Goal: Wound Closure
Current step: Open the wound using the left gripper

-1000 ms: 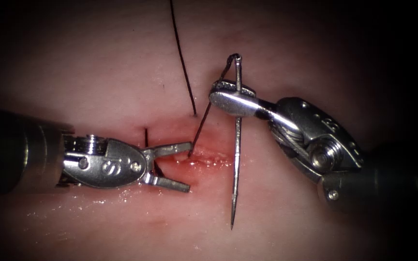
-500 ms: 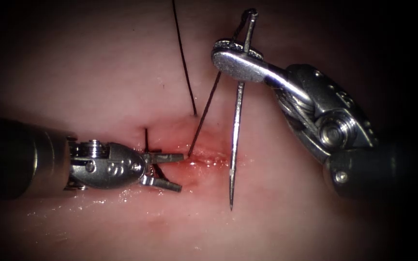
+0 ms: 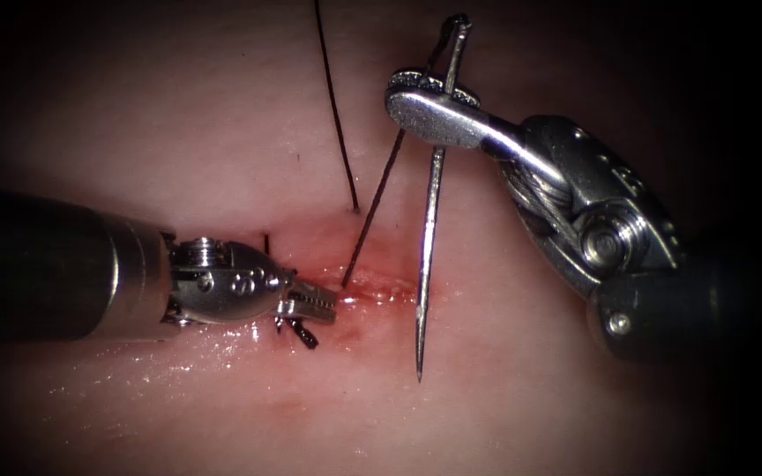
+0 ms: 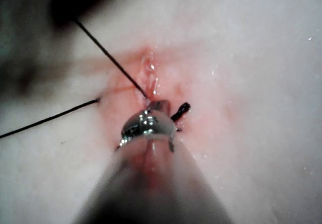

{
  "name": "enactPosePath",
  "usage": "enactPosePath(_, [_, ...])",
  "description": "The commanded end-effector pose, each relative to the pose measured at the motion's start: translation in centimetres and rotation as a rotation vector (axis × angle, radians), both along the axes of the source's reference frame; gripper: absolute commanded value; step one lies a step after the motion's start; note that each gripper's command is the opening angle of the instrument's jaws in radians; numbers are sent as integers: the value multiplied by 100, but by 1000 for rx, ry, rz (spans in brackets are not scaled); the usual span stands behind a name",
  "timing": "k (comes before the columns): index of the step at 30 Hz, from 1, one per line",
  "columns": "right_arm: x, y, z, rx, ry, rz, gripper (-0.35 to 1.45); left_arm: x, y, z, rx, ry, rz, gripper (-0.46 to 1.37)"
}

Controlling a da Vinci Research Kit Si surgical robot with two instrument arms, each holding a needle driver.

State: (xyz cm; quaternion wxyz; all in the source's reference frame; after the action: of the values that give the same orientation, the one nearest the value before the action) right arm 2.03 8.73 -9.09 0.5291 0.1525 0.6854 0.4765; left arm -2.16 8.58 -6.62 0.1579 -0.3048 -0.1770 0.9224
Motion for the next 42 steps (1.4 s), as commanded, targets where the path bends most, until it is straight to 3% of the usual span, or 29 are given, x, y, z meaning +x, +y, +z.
enactPosePath(1, [0,0,0,-5,-4,0,-35,-1,1,1,0,11,9,-16])
enactPosePath(15, [0,-5,2,-13,-8,-6,-35,-1,25,23,-67,131,-2,-26])
enactPosePath(29, [0,-10,8,-23,-19,-20,-35,-1,16,59,-22,313,124,-31])
enactPosePath(30, [0,-10,9,-24,-20,-20,-35,-1,14,61,-9,319,133,-29])
enactPosePath(37, [0,-10,16,-33,-27,-23,-35,-12,-8,68,80,337,178,42])
enactPosePath(42, [0,-11,19,-36,-29,-26,-35,-23,-19,65,105,310,174,53])
